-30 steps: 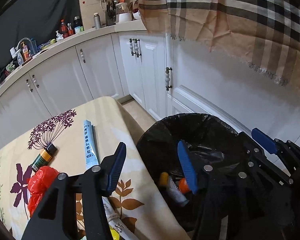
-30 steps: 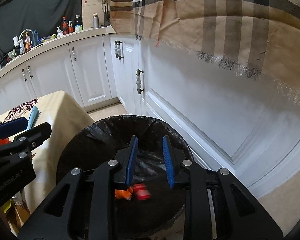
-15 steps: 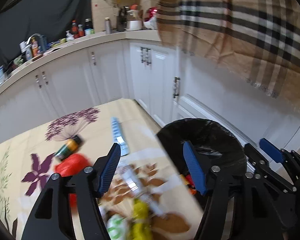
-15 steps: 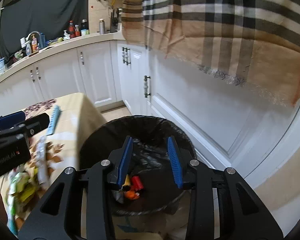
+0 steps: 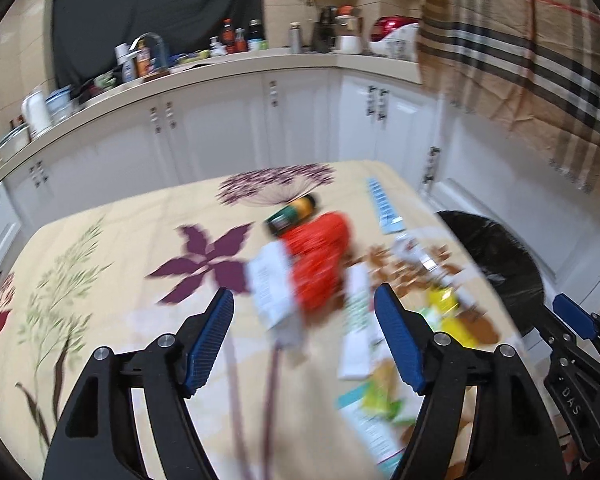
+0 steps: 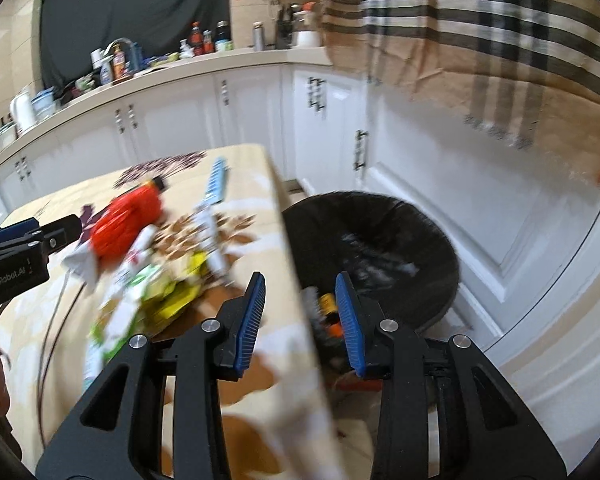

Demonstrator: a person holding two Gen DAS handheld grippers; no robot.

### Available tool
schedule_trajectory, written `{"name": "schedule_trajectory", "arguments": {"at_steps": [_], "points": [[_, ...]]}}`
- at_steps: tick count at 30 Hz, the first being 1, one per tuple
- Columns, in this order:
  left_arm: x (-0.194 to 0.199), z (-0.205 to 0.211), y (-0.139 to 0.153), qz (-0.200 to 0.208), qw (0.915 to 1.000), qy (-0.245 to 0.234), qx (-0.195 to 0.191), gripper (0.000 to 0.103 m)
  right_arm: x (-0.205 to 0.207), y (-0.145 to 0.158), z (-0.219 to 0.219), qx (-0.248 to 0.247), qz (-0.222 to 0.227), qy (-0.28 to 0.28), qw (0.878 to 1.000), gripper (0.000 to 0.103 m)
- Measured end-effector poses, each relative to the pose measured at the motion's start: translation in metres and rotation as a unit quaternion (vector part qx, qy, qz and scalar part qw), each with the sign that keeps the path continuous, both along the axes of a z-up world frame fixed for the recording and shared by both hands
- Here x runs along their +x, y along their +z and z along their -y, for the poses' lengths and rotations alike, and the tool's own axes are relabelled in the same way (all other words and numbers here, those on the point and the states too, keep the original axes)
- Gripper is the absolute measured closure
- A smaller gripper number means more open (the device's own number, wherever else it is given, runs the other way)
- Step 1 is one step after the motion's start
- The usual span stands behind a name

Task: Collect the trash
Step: 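Grasp the teal toothpaste tube with the right tool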

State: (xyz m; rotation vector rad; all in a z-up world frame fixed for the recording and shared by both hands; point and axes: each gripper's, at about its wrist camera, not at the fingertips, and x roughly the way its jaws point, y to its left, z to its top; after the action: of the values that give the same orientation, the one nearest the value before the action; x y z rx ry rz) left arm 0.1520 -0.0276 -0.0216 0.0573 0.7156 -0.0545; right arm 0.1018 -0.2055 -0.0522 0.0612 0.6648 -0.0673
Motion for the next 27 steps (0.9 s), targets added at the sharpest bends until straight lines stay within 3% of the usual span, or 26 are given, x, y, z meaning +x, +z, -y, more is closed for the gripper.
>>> {"name": "schedule_trajectory", "arguments": {"at_steps": [13, 27], "points": [[-0.040, -0.077, -0.019, -0.012, 0.9977, 0.067, 0.005, 0.032, -0.032, -0.015, -0.082, -0.011, -0.027, 0.087, 0.996, 0.067], [-0.061, -0.114, -0.035, -0.028, 0.9944, 0.102, 0.003, 0.032, -0.039, -0.030, -0.129, -0.019, -0.050, 0.149, 0.987, 0.069]]}}
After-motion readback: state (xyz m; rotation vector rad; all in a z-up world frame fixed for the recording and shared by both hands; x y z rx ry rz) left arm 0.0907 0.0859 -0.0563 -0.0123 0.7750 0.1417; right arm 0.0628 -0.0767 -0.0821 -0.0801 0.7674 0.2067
